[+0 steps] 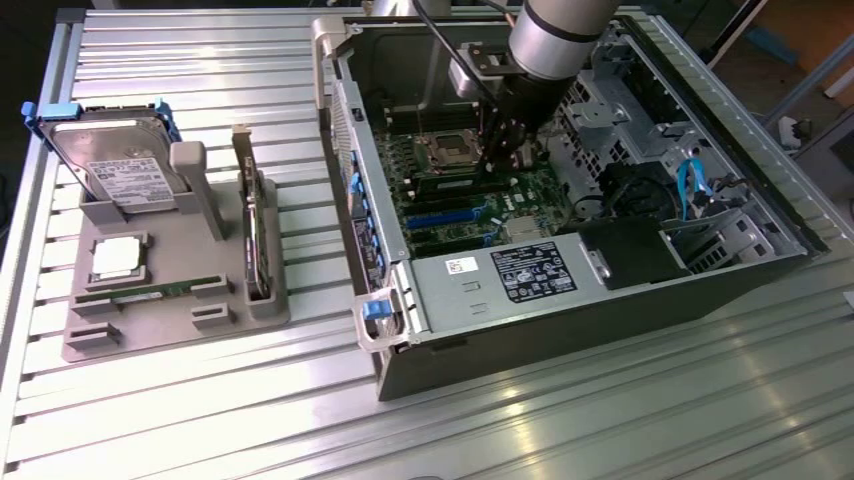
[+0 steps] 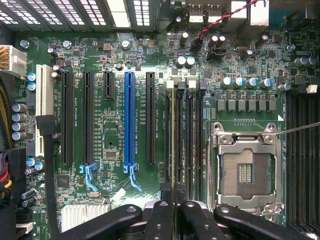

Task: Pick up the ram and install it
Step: 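Insert the ram into the slot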

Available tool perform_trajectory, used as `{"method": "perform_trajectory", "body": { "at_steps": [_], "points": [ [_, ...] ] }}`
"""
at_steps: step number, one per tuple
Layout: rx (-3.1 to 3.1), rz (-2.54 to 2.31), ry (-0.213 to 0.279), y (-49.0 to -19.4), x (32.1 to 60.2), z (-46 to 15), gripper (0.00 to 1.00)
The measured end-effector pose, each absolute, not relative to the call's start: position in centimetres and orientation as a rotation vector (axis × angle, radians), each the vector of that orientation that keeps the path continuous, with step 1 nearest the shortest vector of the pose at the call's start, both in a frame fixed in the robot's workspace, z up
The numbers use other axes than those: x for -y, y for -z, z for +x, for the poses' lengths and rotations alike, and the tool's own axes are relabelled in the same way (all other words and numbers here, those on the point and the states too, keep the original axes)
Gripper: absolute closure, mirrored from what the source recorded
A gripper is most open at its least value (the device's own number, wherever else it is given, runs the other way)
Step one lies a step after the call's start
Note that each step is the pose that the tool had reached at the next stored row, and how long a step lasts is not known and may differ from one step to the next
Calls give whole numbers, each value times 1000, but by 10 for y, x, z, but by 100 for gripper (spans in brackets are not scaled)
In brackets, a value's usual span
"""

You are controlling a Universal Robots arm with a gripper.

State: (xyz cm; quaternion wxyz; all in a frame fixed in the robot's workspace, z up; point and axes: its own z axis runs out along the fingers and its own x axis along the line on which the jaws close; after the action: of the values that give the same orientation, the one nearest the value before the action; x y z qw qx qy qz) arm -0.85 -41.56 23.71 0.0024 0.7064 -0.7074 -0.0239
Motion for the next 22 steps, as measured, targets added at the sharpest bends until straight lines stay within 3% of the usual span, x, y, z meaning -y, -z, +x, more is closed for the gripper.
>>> {"method": "perform_trajectory", "body": {
  "at_steps": [22],
  "points": [
    [2219, 2216, 75, -232, 416, -9, 88]
  ]
}}
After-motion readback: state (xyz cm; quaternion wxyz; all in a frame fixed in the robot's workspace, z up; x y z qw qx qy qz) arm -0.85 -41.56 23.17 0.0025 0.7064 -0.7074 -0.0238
